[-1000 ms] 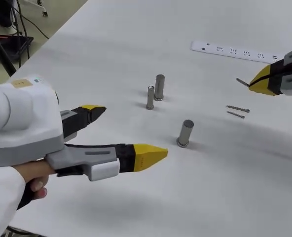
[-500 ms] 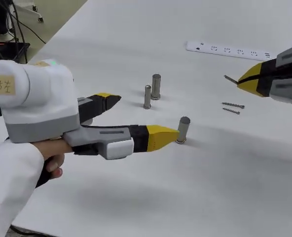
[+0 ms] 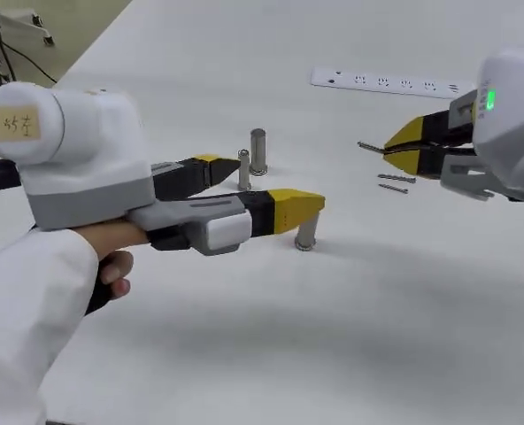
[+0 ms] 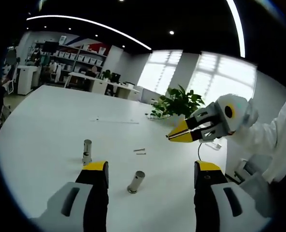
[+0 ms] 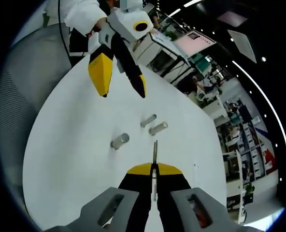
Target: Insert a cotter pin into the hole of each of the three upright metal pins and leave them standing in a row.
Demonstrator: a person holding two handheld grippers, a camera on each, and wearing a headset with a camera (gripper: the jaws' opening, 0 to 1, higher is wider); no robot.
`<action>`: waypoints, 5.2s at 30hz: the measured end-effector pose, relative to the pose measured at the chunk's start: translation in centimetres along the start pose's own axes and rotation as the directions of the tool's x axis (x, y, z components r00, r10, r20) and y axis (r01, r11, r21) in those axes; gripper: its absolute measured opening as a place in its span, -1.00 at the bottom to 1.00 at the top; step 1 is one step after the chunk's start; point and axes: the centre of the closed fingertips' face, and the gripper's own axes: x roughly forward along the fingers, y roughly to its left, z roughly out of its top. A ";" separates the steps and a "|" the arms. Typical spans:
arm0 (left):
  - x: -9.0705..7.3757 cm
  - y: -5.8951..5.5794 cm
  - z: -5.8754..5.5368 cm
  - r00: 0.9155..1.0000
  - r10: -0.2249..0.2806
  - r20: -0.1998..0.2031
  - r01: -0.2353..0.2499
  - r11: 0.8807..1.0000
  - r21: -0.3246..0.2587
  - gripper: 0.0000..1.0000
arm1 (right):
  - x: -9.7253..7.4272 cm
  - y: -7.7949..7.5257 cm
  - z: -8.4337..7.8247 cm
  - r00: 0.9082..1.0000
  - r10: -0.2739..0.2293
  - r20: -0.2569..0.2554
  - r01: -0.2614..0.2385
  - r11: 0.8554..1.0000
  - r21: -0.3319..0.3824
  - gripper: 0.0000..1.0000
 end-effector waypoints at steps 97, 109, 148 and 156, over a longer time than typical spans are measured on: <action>0.4 -4.0 -2.4 0.961 -0.214 -0.176 0.234 0.967 0.101 -1.00 | -0.3 6.4 4.2 0.929 0.209 0.307 -0.327 0.852 0.409 -0.60; -0.7 -5.4 -2.0 0.942 -0.290 -0.170 0.328 0.904 0.273 -1.00 | -1.2 7.6 5.6 0.847 0.276 0.455 -0.499 0.710 0.498 -0.66; -2.1 -6.9 -4.4 0.883 -0.375 -0.282 0.451 0.846 0.284 -1.00 | -2.5 10.5 7.6 0.771 0.424 0.476 -0.622 0.664 0.415 -1.00; -1.8 -6.5 -4.1 0.892 -0.357 -0.277 0.430 0.859 0.278 -1.00 | -2.5 9.9 7.6 0.781 0.399 0.480 -0.605 0.674 0.425 -1.00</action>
